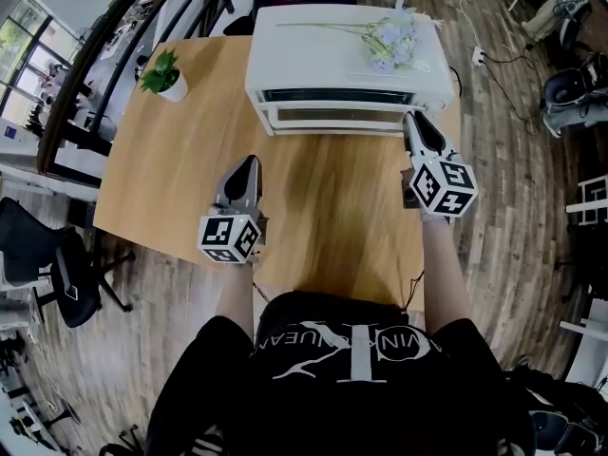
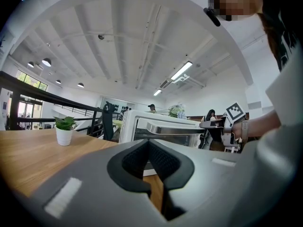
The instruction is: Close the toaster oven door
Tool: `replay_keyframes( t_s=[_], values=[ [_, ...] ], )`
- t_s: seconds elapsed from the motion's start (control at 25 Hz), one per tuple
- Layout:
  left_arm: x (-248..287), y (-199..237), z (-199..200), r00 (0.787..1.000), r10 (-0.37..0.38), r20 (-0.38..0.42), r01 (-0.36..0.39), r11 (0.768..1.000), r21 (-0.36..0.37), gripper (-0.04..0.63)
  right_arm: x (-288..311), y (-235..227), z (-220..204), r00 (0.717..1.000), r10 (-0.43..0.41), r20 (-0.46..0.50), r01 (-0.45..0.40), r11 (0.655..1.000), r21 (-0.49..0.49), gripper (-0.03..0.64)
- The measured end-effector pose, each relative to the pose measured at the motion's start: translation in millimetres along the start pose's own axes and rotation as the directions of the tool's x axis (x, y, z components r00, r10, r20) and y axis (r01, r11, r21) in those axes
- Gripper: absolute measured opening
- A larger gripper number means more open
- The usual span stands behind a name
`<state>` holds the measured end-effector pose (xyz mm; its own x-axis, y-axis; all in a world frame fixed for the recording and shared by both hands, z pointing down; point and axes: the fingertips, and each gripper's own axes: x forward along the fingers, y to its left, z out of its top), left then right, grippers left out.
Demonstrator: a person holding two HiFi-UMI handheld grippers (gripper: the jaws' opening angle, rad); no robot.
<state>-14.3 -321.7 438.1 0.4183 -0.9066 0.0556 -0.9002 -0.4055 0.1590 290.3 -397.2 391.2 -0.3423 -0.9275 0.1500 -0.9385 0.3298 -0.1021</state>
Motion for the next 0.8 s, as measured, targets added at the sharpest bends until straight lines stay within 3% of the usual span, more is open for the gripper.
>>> replay_keyframes(
  t_s=[0.8],
  values=[
    [9.1, -0.6, -3.9, 0.999, 0.001, -0.041, -0.002, 1.000, -0.009, -0.006, 21.4, -8.4, 12.6, 1.000, 0.011, 0.019, -0.011, 1.000, 0.020, 0.066]
  ],
)
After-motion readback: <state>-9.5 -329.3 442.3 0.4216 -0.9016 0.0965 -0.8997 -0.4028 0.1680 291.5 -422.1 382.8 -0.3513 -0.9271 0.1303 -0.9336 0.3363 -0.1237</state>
